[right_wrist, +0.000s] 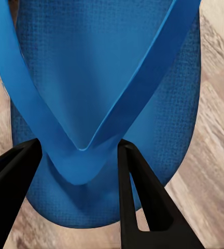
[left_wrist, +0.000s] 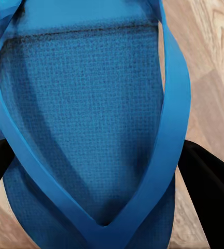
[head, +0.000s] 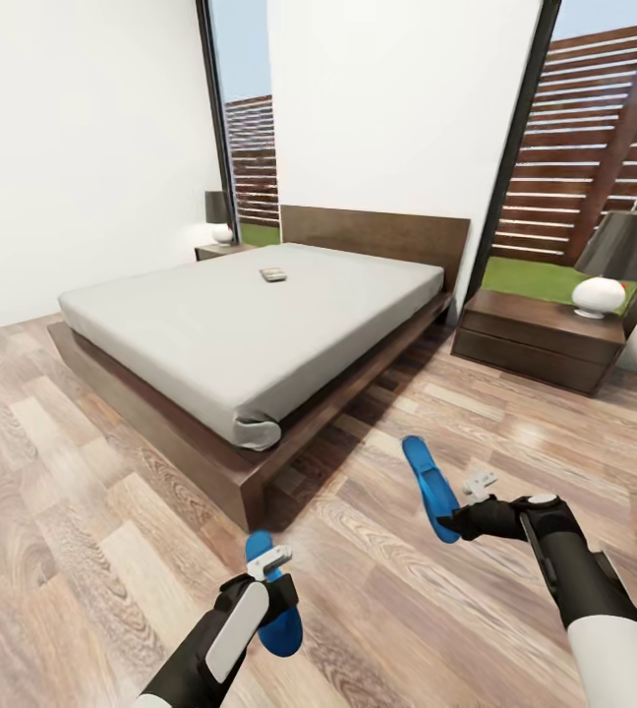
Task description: In the bedroom, move the book from the bed onto either nightstand, and place the two sandals side by side next to the bed.
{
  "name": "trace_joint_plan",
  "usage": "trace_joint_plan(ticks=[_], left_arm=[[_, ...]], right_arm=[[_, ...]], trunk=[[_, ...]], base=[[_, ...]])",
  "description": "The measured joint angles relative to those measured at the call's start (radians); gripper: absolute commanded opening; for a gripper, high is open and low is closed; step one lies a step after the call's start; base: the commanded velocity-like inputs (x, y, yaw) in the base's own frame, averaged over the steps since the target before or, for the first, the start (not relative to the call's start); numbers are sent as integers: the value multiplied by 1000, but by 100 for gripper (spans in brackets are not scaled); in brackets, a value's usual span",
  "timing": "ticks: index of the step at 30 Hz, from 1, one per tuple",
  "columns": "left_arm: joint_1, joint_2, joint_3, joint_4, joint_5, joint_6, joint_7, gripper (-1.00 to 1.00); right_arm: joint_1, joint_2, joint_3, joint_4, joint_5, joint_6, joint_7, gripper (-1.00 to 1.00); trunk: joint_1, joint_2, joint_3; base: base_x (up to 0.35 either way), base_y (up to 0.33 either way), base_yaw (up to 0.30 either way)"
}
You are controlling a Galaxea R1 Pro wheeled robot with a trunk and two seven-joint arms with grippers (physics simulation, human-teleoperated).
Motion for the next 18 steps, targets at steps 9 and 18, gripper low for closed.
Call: trace_joint_plan(ticks=[9, 18], left_arm=[[-2, -2, -3, 11, 10, -5, -16, -100], [-2, 2, 1, 17, 10, -41, -19, -100]], right_arm=[[0, 6, 0, -52, 0, 51, 1, -100], [4, 7, -4, -163, 0, 120, 1, -100]], trunk=[[0, 0, 0], [0, 0, 0]], base=[[0, 0, -259], [0, 0, -259]])
